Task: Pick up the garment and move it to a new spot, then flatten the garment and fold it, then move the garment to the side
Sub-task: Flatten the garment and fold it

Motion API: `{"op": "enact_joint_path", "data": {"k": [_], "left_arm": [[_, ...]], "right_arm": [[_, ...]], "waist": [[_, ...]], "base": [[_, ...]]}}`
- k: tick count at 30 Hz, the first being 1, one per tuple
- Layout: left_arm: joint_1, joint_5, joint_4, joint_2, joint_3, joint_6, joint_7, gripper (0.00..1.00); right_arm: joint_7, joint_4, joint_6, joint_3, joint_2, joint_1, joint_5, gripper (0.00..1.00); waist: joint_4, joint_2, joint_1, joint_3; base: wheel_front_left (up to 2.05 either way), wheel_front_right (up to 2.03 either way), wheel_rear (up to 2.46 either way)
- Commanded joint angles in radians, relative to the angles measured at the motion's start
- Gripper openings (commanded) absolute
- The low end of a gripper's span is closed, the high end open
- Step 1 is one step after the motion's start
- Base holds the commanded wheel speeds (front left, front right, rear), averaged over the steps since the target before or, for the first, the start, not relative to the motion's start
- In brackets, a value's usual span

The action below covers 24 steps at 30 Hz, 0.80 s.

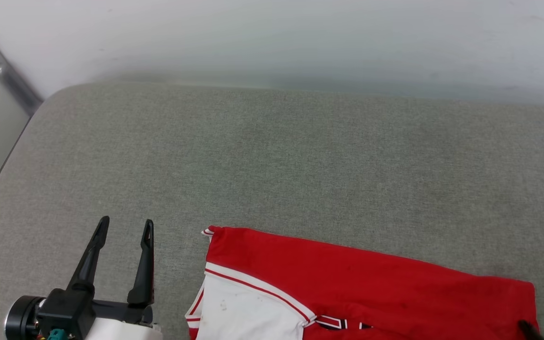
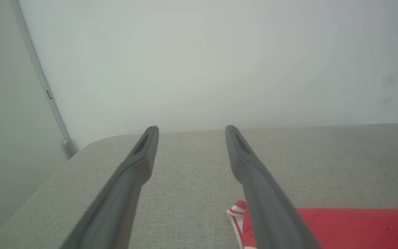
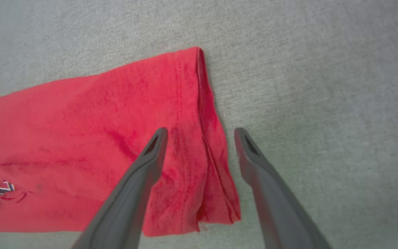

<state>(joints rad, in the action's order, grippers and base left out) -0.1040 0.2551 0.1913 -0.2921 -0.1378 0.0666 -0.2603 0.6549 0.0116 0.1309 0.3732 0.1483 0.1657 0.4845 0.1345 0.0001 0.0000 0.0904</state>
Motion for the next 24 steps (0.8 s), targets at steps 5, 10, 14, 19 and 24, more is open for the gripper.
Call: {"op": "enact_joint_path", "data": {"k": [5,10,14,19,24], "left_arm": [[-0.003,-0.055,-0.023,0.061,0.048,-0.079,-0.007,1.00],[0.014,-0.084,-0.035,0.099,0.082,-0.127,-0.007,1.00],[0.026,-0.102,-0.039,0.119,0.105,-0.153,-0.007,1.00],[0.032,-0.118,-0.045,0.136,0.123,-0.172,-0.007,1.00],[0.030,-0.128,-0.053,0.148,0.133,-0.184,-0.007,1.00]], "right_arm": [[-0.001,-0.086,0.000,0.015,0.006,-0.019,0.004,1.00],[0.013,-0.156,0.000,-0.030,0.001,-0.017,0.050,1.00],[0.011,-0.205,0.000,-0.078,0.002,-0.015,0.085,1.00],[0.004,-0.239,0.006,-0.184,0.001,-0.021,0.140,1.00],[-0.023,-0.257,0.006,-0.256,0.007,-0.029,0.178,0.49]], "waist": [[0.018,-0.0001,0.0000,0.014],[0.030,-0.0001,0.0000,0.028],[0.037,-0.0001,0.0000,0.043],[0.042,-0.0001,0.0000,0.053],[0.041,-0.0001,0.0000,0.040]], "base": [[0.00,0.00,0.00],[0.00,0.00,0.00],[0.00,0.00,0.00],[0.00,0.00,0.00],[0.00,0.00,0.00]]}}
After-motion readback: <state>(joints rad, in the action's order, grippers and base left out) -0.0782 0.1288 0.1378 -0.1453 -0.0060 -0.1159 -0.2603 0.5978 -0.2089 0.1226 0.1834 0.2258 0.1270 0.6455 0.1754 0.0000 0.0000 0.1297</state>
